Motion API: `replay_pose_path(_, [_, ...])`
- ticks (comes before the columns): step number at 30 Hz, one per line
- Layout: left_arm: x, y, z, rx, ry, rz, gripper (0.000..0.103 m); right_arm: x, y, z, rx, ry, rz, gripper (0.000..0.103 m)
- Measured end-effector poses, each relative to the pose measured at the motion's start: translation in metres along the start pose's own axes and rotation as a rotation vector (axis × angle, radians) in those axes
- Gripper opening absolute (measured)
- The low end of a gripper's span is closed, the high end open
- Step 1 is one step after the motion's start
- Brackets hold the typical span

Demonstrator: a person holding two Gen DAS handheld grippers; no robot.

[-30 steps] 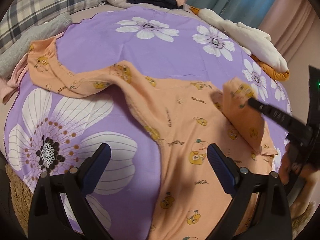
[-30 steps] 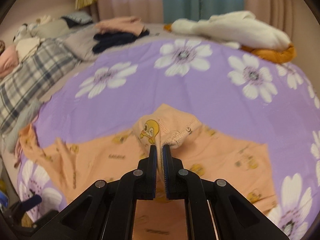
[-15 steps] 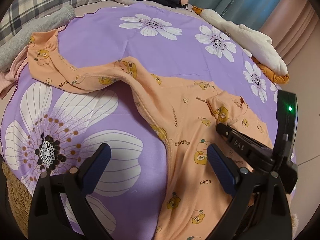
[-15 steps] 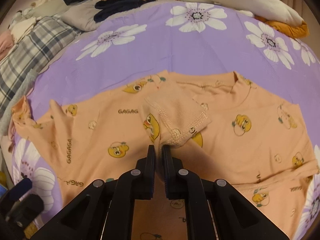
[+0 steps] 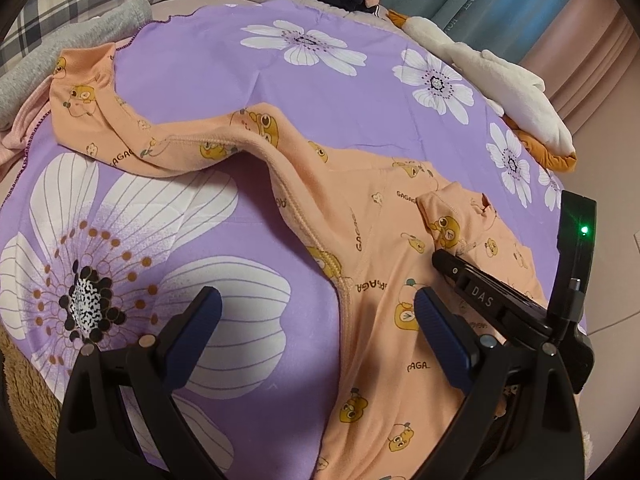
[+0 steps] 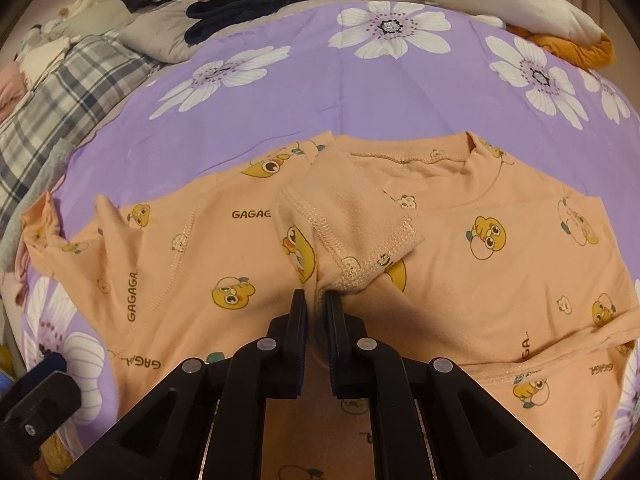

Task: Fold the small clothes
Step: 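Hold the folded sleeve pressed onto the shirt body with the right gripper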

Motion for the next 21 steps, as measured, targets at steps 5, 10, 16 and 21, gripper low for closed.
replay_pose_path(5, [0.002,0.000,0.004,0.012,-0.014,-0.006,0.097,0.002,-0.001,0.001,-0.002,-0.011,0.001,0.007])
replay_pose_path(10, [0.009,-0.001,0.014,0.045,-0.036,-0.019,0.097,0.006,-0.002,0.001,-0.011,-0.035,-0.013,0.007])
replay_pose_path(16, [0.007,-0.003,0.016,0.043,-0.024,0.001,0.097,0.003,-0.001,0.001,-0.009,-0.023,-0.006,0.007])
replay_pose_path(21, [0.009,-0.003,0.017,0.048,-0.021,0.004,0.098,0.002,-0.002,0.001,-0.010,-0.021,-0.003,0.007])
Point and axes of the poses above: each gripper's, at about its wrist camera, not at the fingertips, and z roughly the way its jaws point, x to its left, y to its top, the point moved 1 cm from there along z, roughly the way its jaws point, and after that the axes turned 4 degrees about -y, right-handed, at the moved point
